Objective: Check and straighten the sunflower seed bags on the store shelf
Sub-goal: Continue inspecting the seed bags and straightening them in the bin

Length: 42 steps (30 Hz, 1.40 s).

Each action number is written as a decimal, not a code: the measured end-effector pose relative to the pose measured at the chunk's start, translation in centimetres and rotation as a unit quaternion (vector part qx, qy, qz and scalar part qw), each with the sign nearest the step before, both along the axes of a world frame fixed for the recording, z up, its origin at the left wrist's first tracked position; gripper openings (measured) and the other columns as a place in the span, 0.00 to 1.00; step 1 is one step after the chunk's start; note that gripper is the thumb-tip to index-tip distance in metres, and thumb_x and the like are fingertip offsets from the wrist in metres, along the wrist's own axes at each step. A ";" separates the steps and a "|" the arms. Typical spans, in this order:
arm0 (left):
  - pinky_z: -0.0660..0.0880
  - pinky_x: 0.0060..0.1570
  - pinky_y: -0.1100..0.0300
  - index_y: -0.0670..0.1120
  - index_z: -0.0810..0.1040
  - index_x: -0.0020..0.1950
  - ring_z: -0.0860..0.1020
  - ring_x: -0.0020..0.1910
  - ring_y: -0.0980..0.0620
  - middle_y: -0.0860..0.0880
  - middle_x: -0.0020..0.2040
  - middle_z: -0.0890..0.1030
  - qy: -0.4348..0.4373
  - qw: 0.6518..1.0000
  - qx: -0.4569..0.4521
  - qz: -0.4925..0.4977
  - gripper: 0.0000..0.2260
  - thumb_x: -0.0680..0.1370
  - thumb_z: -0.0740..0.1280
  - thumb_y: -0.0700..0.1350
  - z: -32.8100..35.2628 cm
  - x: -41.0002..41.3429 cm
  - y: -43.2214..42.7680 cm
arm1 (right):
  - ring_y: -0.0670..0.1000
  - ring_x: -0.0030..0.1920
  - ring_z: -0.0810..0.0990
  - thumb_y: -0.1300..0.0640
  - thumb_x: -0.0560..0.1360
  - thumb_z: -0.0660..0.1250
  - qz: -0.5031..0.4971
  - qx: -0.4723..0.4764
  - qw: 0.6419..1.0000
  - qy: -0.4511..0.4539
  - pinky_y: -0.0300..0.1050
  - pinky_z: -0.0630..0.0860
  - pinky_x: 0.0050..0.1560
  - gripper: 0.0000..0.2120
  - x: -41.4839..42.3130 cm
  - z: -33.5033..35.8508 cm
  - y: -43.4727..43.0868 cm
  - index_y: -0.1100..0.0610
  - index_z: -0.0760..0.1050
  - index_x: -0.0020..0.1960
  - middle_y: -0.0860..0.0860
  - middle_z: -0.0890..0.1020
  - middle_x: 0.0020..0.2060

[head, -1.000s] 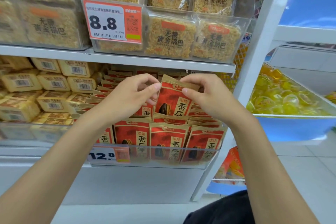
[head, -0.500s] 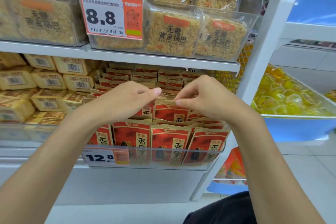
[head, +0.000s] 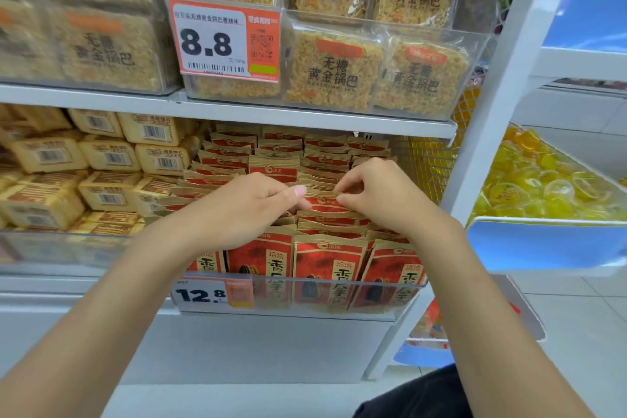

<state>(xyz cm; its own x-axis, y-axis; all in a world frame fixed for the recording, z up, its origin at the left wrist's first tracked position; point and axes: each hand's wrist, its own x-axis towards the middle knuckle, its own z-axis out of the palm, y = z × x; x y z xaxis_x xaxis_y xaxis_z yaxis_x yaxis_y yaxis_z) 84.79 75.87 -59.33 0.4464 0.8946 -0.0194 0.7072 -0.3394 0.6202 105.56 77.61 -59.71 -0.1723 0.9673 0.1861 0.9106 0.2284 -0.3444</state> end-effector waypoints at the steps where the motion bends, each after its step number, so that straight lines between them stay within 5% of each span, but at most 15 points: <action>1: 0.67 0.63 0.62 0.58 0.80 0.62 0.74 0.63 0.61 0.57 0.65 0.78 -0.001 1.000 0.001 0.000 0.19 0.82 0.52 0.59 -0.1 0.0 0.0 | 0.44 0.50 0.79 0.55 0.76 0.70 -0.002 -0.001 1.000 0.000 0.40 0.74 0.55 0.06 -0.1 0.0 0.0 0.51 0.85 0.52 0.46 0.84 0.52; 5: 0.67 0.66 0.60 0.58 0.81 0.60 0.74 0.64 0.61 0.57 0.65 0.79 -0.009 1.000 0.004 -0.004 0.19 0.82 0.52 0.59 -0.2 -0.1 -0.1 | 0.47 0.53 0.77 0.55 0.77 0.68 0.018 0.098 0.995 0.017 0.44 0.73 0.57 0.07 0.0 1.1 -0.5 0.52 0.84 0.51 0.45 0.83 0.48; 7: 0.68 0.67 0.59 0.57 0.82 0.60 0.75 0.62 0.63 0.58 0.61 0.81 -0.018 1.000 -0.001 -0.009 0.19 0.83 0.53 0.58 -0.3 -0.2 -0.2 | 0.45 0.48 0.76 0.57 0.78 0.67 0.029 0.187 0.979 0.082 0.38 0.72 0.52 0.05 0.0 2.7 -1.4 0.53 0.82 0.51 0.43 0.79 0.44; 9: 0.72 0.65 0.60 0.56 0.81 0.59 0.78 0.56 0.66 0.61 0.55 0.82 -0.054 0.998 0.010 -0.003 0.16 0.83 0.55 0.56 0.0 -0.5 -0.3 | 0.43 0.45 0.74 0.59 0.78 0.66 0.039 0.284 0.947 0.147 0.31 0.69 0.47 0.04 -0.2 4.4 -2.3 0.54 0.79 0.50 0.43 0.76 0.42; 14: 0.80 0.55 0.55 0.55 0.81 0.54 0.82 0.47 0.61 0.56 0.48 0.84 -0.214 0.966 0.114 0.095 0.11 0.83 0.58 0.48 1.5 -2.4 0.0 | 0.41 0.45 0.74 0.61 0.78 0.65 -0.002 0.453 0.842 0.294 0.38 0.73 0.47 0.05 -1.1 6.9 -2.6 0.55 0.79 0.51 0.41 0.75 0.43; 17: 0.79 0.57 0.54 0.53 0.81 0.58 0.82 0.52 0.59 0.54 0.52 0.84 -0.309 0.933 0.132 0.132 0.11 0.84 0.59 0.48 2.2 -3.1 -0.1 | 0.43 0.45 0.77 0.59 0.77 0.65 0.005 0.417 0.840 0.347 0.44 0.76 0.48 0.06 -2.4 7.2 -2.1 0.53 0.79 0.51 0.43 0.78 0.44; 20: 0.76 0.54 0.63 0.55 0.79 0.61 0.81 0.54 0.62 0.59 0.53 0.84 -0.308 0.942 0.105 0.079 0.11 0.82 0.60 0.53 2.2 -2.9 -0.6 | 0.46 0.46 0.80 0.59 0.77 0.67 0.021 0.351 0.851 0.390 0.47 0.79 0.48 0.06 -4.3 6.5 -1.7 0.52 0.80 0.52 0.46 0.81 0.45; 23: 0.79 0.46 0.62 0.51 0.80 0.55 0.84 0.46 0.57 0.56 0.47 0.86 -0.310 0.945 0.069 0.081 0.13 0.79 0.62 0.56 1.7 -2.7 -1.0 | 0.41 0.42 0.82 0.60 0.79 0.66 0.032 0.228 0.863 0.449 0.38 0.79 0.41 0.05 -6.0 5.1 -1.9 0.55 0.79 0.53 0.45 0.82 0.43; 27: 0.81 0.41 0.59 0.47 0.81 0.53 0.85 0.41 0.52 0.51 0.44 0.87 -0.319 0.941 0.054 0.104 0.14 0.79 0.63 0.56 1.3 -3.0 -1.0 | 0.47 0.42 0.86 0.51 0.78 0.67 -0.015 0.034 0.794 0.606 0.43 0.80 0.43 0.11 -6.7 3.2 -2.1 0.58 0.76 0.55 0.50 0.86 0.42; 33: 0.81 0.40 0.62 0.44 0.82 0.50 0.85 0.39 0.49 0.46 0.42 0.87 -0.368 0.923 -0.053 0.093 0.21 0.81 0.57 0.58 1.4 -2.5 -1.7 | 0.50 0.38 0.86 0.51 0.80 0.64 -0.019 0.063 0.836 0.546 0.43 0.81 0.38 0.15 -6.7 2.2 -2.4 0.60 0.80 0.42 0.53 0.86 0.37; 39: 0.80 0.50 0.45 0.38 0.83 0.49 0.85 0.43 0.41 0.41 0.42 0.86 -0.409 0.888 0.023 0.208 0.25 0.82 0.58 0.58 0.7 -2.4 -1.0 | 0.51 0.41 0.87 0.50 0.78 0.67 0.077 -0.086 0.852 0.511 0.41 0.82 0.38 0.14 -6.9 2.5 -3.9 0.61 0.80 0.54 0.53 0.87 0.42; 42: 0.80 0.52 0.41 0.39 0.84 0.49 0.85 0.43 0.41 0.42 0.42 0.86 -0.408 0.884 0.041 0.224 0.24 0.82 0.58 0.58 0.7 -2.5 -1.0 | 0.52 0.39 0.87 0.54 0.78 0.67 0.100 -0.090 0.861 0.491 0.40 0.81 0.36 0.11 -7.4 2.3 -4.2 0.62 0.81 0.51 0.53 0.87 0.40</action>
<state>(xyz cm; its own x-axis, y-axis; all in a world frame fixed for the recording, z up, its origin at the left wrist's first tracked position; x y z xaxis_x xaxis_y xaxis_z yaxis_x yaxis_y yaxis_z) 82.32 74.88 -58.64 -0.1165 0.9688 0.2186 0.1114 -0.2059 0.9722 98.15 73.38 -57.44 -0.1827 0.9651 0.1875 0.1093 0.2095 -0.9717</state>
